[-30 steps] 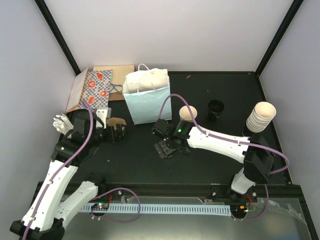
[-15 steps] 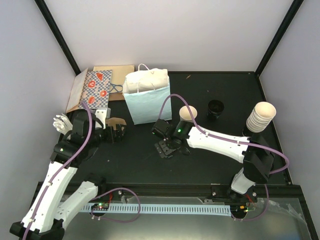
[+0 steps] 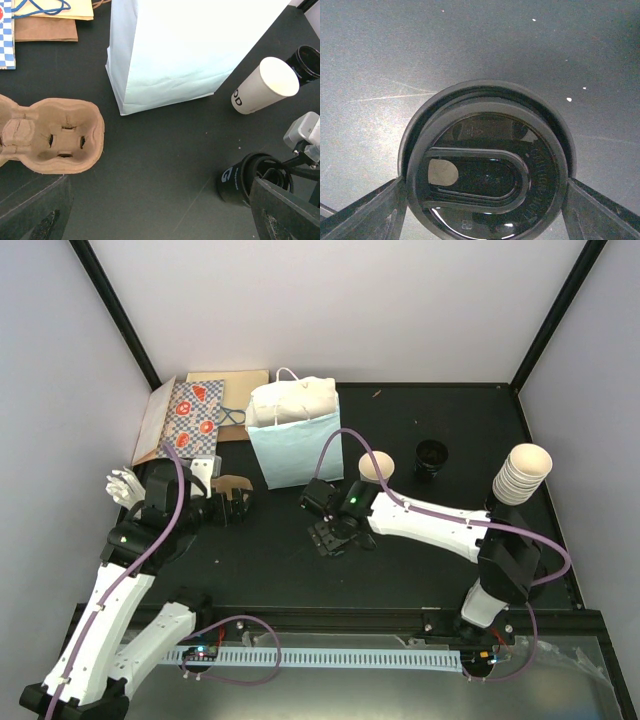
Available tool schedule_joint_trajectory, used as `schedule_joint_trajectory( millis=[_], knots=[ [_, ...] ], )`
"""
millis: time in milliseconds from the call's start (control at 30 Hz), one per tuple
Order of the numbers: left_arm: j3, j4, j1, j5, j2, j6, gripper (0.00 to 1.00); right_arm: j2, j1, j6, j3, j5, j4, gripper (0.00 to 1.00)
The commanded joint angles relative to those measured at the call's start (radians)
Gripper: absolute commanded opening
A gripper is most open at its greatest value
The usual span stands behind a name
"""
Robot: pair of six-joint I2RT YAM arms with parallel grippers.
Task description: Pack the takeout coffee
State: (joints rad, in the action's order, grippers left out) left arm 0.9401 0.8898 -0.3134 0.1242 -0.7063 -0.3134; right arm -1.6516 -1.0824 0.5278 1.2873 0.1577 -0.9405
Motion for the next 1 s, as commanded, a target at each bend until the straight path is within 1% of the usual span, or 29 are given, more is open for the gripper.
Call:
schedule_joint_trajectory(
  millis=[0, 67, 267, 333, 400, 467, 567, 733, 800, 967],
  knots=[
    [0.018, -0.002, 0.008, 0.0, 0.008, 0.018, 0.99, -0.028, -0.005, 0.017, 0.043, -0.008, -0.016, 0.85],
    [0.017, 0.0, 0.008, -0.001, 0.011, 0.017, 0.99, -0.027, -0.005, 0.016, 0.048, -0.004, -0.018, 0.83],
    [0.015, 0.001, 0.008, -0.003, 0.013, 0.02, 0.99, -0.032, -0.005, 0.014, 0.064, 0.008, -0.029, 0.82],
    [0.016, 0.001, 0.008, -0.003, 0.013, 0.023, 0.99, -0.037, -0.005, 0.013, 0.073, 0.009, -0.033, 0.84],
    [0.015, 0.001, 0.008, -0.003, 0.012, 0.022, 0.99, -0.042, -0.005, 0.012, 0.078, 0.01, -0.034, 0.88],
    [0.015, 0.003, 0.008, -0.003, 0.011, 0.024, 0.99, -0.046, -0.005, 0.009, 0.079, 0.011, -0.033, 0.88],
    [0.015, 0.004, 0.009, -0.005, 0.011, 0.025, 0.99, -0.051, -0.004, 0.009, 0.078, 0.011, -0.031, 0.85],
    [0.016, 0.005, 0.008, -0.006, 0.009, 0.027, 0.99, -0.056, -0.004, 0.009, 0.078, 0.012, -0.03, 0.84],
    [0.016, 0.003, 0.008, -0.006, 0.009, 0.027, 0.99, -0.053, -0.004, 0.009, 0.077, 0.016, -0.03, 0.81],
    [0.013, 0.004, 0.008, -0.01, 0.008, 0.029, 0.99, -0.037, -0.003, 0.009, 0.069, 0.022, -0.022, 0.77]
  ],
)
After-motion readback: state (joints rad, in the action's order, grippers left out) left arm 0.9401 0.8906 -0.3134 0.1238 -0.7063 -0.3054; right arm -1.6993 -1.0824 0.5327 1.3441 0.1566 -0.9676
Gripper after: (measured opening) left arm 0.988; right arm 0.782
